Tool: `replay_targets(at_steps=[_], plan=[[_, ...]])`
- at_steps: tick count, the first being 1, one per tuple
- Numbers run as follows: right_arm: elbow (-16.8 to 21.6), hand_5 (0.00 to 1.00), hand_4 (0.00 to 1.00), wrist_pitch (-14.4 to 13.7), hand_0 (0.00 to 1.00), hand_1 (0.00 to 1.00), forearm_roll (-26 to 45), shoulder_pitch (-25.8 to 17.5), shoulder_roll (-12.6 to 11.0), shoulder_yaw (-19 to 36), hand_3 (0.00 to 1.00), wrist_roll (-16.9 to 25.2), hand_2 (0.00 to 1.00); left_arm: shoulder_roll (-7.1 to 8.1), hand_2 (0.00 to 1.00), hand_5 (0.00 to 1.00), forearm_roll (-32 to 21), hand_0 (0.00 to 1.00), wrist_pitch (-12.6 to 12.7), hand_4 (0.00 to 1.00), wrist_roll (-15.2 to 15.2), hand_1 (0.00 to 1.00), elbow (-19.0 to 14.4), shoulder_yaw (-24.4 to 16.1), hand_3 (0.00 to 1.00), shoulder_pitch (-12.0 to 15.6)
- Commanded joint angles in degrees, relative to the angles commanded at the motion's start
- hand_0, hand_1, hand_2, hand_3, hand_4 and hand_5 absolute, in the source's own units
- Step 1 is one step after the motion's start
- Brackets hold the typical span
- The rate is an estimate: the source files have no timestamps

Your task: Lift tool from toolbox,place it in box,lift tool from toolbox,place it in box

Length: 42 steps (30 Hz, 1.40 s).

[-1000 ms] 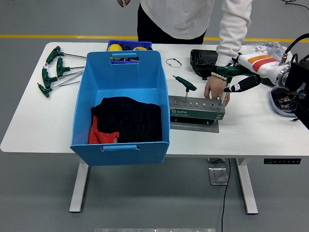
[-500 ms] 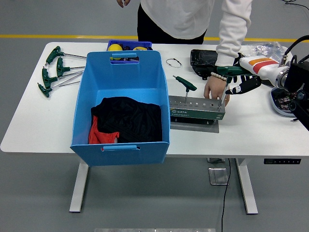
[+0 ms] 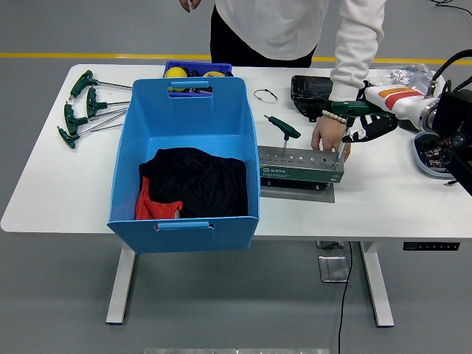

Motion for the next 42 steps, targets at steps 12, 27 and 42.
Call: replay_targets(at_steps=[12,27,42], plan=[[-1.54,0.711,0.998,-3.44,0.002,0.002,0.78,-0.06,1.18,-0.25,0.090,-2.17,0.044,0.16,0.774,0.698,0.62,0.738,-0.10,0.753,0.14,0.736,0.00,-0.26,0.755,-0.17],[-1.70,0.784,0.998,-9.00,0.002,0.002,1.37,-1.13,1.49,-0.74,0.002,-4.64,0.002,0.19,0.770,0.701,2.18,0.739,-0.21,0.754,0.58,0.725,0.00,-1.10,0.756,-0.14],[0.34,0.833,0.998,-17.29,0.002,0.002,4.94,-2.56,0.58,0.28,0.002,-2.46,0.998,0.11,0.767,0.701,2.33,0.738,-0.36,0.753,0.75,0.723,0.00,-0.98,0.755,0.04]])
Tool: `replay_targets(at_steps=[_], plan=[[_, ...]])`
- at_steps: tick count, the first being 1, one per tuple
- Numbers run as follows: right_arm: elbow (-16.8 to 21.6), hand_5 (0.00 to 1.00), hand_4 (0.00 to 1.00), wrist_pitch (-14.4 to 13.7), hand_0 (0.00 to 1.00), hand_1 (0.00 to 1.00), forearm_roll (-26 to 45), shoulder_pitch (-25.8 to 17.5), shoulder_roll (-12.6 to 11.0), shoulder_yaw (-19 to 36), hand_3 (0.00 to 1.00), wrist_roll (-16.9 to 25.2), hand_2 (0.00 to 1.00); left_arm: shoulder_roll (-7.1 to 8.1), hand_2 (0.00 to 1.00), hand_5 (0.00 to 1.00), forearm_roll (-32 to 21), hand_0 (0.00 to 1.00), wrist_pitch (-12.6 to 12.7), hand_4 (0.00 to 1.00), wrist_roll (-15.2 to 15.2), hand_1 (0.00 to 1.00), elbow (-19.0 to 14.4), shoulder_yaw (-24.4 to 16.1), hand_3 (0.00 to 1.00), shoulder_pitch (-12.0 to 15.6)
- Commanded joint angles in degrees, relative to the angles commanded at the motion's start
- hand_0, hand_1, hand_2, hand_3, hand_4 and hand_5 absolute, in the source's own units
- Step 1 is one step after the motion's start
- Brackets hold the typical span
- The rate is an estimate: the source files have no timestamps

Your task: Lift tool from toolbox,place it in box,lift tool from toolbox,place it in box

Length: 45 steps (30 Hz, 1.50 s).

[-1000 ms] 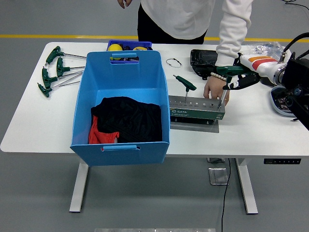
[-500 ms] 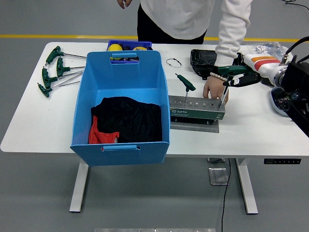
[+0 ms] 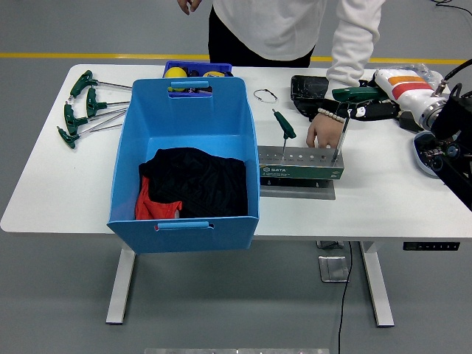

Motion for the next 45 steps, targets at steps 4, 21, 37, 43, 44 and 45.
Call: replay_targets(at_steps=[4,21,37,43,44,45], plan=[[0.62,0.850,0.998,0.12,0.002,0.002,0.03,-0.10,-0.40,0.89,0.002,-0.24,0.002,-0.02,0.765,0.699,-0.01,0.738,-0.09,0.754,0.04,0.721,0.00,0.01,0.756,0.14],[3.40,0.848,0.998,0.81,0.002,0.002,0.38,-0.15,-1.73,2.19,0.002,-0.65,0.002,-0.02,0.767,0.697,0.11,0.738,-0.44,0.756,0.37,0.720,0.00,0.11,0.760,0.29],[3.78,0.846,0.998,0.71,0.002,0.002,0.54,-0.36,-1.55,2.23,0.002,-0.88,0.998,-0.04,0.768,0.698,0.15,0.738,-0.53,0.758,0.28,0.720,0.00,-0.04,0.763,0.90],[3.88,0.843,0.998,0.72,0.002,0.002,0.52,-0.08,-1.66,2.33,0.002,-0.94,0.998,-0.10,0.768,0.702,-0.06,0.737,-0.56,0.760,0.30,0.720,0.00,0.07,0.763,0.80],[3.88,0.843,0.998,0.71,0.002,0.002,0.52,-0.04,-1.68,2.34,0.002,-0.95,0.998,-0.11,0.768,0.702,-0.09,0.737,-0.58,0.760,0.31,0.720,0.00,0.07,0.763,0.78],[3.86,0.844,0.998,0.70,0.002,0.002,0.53,-0.01,-1.71,2.35,0.002,-0.97,0.998,-0.11,0.768,0.701,-0.16,0.737,-0.62,0.760,0.32,0.721,0.00,0.14,0.763,0.75]])
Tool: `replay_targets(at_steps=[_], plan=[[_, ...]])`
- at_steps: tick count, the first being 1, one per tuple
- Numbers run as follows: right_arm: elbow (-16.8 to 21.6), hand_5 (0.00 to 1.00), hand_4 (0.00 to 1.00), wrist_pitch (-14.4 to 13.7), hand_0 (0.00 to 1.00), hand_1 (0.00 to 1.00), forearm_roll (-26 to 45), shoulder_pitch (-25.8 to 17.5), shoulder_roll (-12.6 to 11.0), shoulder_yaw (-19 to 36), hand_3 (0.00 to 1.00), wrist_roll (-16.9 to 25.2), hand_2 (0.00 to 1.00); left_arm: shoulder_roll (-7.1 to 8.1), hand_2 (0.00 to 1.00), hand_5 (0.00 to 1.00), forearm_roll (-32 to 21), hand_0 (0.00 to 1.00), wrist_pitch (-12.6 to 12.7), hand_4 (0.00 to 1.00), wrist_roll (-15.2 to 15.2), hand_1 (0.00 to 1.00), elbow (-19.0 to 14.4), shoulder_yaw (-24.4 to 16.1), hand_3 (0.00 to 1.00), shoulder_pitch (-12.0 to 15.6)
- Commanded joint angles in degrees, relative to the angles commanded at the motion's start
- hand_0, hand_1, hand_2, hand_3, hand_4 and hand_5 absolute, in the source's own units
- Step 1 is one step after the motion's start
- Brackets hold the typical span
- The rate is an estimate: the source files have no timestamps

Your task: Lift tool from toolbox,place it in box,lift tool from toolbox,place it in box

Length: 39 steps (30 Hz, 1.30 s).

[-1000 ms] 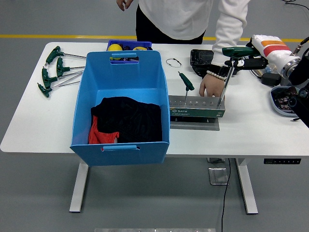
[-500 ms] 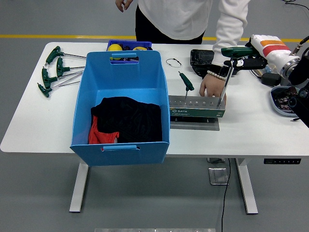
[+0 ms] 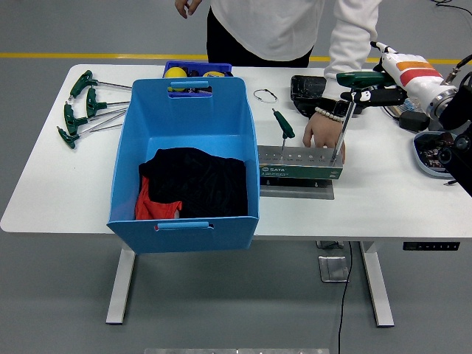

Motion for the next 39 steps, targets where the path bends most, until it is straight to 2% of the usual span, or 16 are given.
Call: replay_targets(at_steps=[39], plan=[[-0.37,0.854,0.998,0.12,0.002,0.002,0.06,0.17,-0.45,0.18,0.002,-0.42,0.998,-0.10,0.775,0.708,-1.15,0.738,-0.55,0.763,0.11,0.729,0.00,1.46,0.770,-0.04]])
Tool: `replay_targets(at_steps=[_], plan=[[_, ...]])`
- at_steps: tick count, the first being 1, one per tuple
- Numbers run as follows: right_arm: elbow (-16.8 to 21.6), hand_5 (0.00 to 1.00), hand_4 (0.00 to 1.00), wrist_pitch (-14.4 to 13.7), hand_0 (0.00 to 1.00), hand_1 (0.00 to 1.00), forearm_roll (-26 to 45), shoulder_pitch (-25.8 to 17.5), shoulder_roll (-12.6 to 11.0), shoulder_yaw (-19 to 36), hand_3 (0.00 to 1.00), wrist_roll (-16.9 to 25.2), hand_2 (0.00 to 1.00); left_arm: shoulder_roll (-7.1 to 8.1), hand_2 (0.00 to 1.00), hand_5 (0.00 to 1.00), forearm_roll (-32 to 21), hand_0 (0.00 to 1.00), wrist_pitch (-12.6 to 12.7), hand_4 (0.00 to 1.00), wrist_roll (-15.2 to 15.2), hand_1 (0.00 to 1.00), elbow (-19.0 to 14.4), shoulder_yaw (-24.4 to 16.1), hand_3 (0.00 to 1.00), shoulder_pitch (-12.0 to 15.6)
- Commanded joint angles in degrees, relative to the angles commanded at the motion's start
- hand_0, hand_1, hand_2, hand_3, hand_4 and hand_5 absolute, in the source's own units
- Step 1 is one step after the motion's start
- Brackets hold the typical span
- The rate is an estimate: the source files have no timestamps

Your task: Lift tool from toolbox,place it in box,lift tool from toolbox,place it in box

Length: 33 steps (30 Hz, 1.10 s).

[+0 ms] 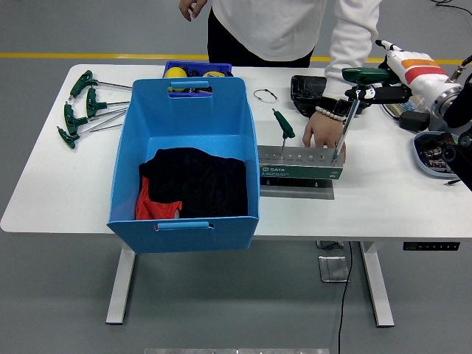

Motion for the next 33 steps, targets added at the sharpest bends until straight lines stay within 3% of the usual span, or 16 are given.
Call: replay_targets(at_steps=[33], plan=[[-0.11,0.864,0.998,0.28,0.002,0.002,0.01,0.09,0.17,0.14,0.002,-0.27,0.998,0.07,0.773,0.714,1.29,0.738,0.05,0.768,0.32,0.725,0.00,-0.98,0.770,0.24]])
